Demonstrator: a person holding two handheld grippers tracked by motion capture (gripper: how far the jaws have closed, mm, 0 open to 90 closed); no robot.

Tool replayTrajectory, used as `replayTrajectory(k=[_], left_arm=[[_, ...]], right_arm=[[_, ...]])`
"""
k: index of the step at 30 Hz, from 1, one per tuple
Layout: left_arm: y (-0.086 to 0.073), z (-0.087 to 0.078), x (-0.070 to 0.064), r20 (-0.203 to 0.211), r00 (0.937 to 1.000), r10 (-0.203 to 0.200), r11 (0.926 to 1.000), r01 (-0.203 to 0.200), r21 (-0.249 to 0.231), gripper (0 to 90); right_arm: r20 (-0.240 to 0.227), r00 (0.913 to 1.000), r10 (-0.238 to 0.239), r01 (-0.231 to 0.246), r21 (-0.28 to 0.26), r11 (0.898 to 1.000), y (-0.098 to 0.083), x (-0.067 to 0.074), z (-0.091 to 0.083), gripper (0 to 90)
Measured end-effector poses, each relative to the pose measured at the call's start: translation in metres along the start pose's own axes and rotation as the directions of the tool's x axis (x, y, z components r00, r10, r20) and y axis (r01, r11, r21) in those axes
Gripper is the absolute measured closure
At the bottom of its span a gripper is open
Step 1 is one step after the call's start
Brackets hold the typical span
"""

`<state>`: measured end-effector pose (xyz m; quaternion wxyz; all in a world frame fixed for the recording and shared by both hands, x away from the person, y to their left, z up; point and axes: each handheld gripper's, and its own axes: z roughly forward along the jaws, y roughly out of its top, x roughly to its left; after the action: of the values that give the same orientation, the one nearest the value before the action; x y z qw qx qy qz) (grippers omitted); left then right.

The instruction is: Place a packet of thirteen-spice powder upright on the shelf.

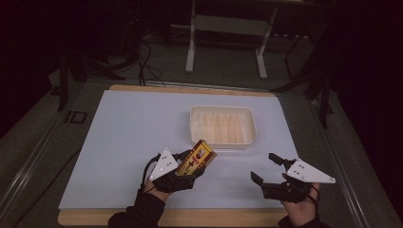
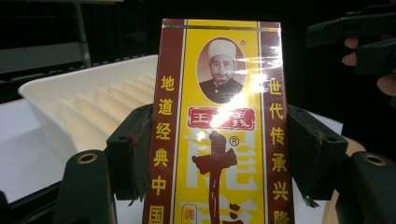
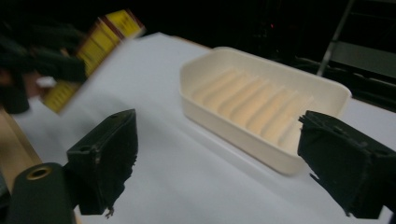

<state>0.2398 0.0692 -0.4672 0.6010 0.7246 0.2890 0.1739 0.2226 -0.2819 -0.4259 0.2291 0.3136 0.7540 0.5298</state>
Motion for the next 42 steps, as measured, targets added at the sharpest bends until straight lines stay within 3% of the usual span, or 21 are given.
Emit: replayTrajectory(k=[5,11,14,18,23,25,29,32,36,42], left_arm=[[0.003,0.011,-0.004,0.034,0.9993,-0.018,0.999,0.019,-0.04,32.8],[0.004,0.023,-0.011,0.059,0.9983,-0.002,0.9967,0.007,-0.081,32.8],[0.003,0.029,-0.014,0.063,0.998,0.009,0.9949,-0.003,-0.101,32.8],[0.004,0.036,-0.018,0.06,0.9981,-0.013,0.9933,0.02,-0.114,32.7],[0.004,0.041,-0.02,0.057,0.998,-0.029,0.988,0.037,-0.15,32.7],[0.004,0.042,-0.021,0.042,0.9985,-0.035,0.9857,0.042,-0.163,32.7],[0.003,0.045,-0.02,0.012,0.9993,-0.035,0.9826,0.037,-0.182,32.6],[0.002,0.048,-0.023,0.005,0.9999,-0.016,0.9799,0.017,-0.199,32.6],[0.001,0.05,-0.026,-0.009,0.9996,-0.026,0.9757,0.024,-0.218,32.6],[0.0,0.051,-0.028,-0.031,0.9969,-0.072,0.9594,0.061,-0.276,32.5]], right_arm=[[-0.01,0.9997,0.021,-0.021,-0.014,1.0,0.014,0.007,0.0,12.0],[-0.03,0.9995,0.012,-0.013,-0.027,1.0,0.032,0.013,0.0,16.0],[-0.038,0.9992,0.006,-0.008,-0.048,0.999,0.041,0.015,0.002,17.1],[-0.058,0.9982,-0.015,0.011,-0.069,0.998,0.052,0.02,0.007,18.8],[-0.041,0.999,-0.021,0.018,-0.079,0.997,0.062,0.025,0.013,24.6],[-0.038,0.9992,0.013,-0.016,-0.084,0.996,0.065,0.026,0.016,33.3],[-0.037,0.9948,0.095,-0.097,-0.073,0.993,0.07,0.027,0.024,34.8],[-0.044,0.9797,0.195,-0.196,-0.015,0.98,0.072,0.028,0.032,34.8],[-0.019,0.9806,0.195,-0.195,-0.004,0.981,0.071,0.032,0.043,35.4],[-0.039,0.9634,0.265,-0.265,0.002,0.964,0.066,0.038,0.059,36.7]])
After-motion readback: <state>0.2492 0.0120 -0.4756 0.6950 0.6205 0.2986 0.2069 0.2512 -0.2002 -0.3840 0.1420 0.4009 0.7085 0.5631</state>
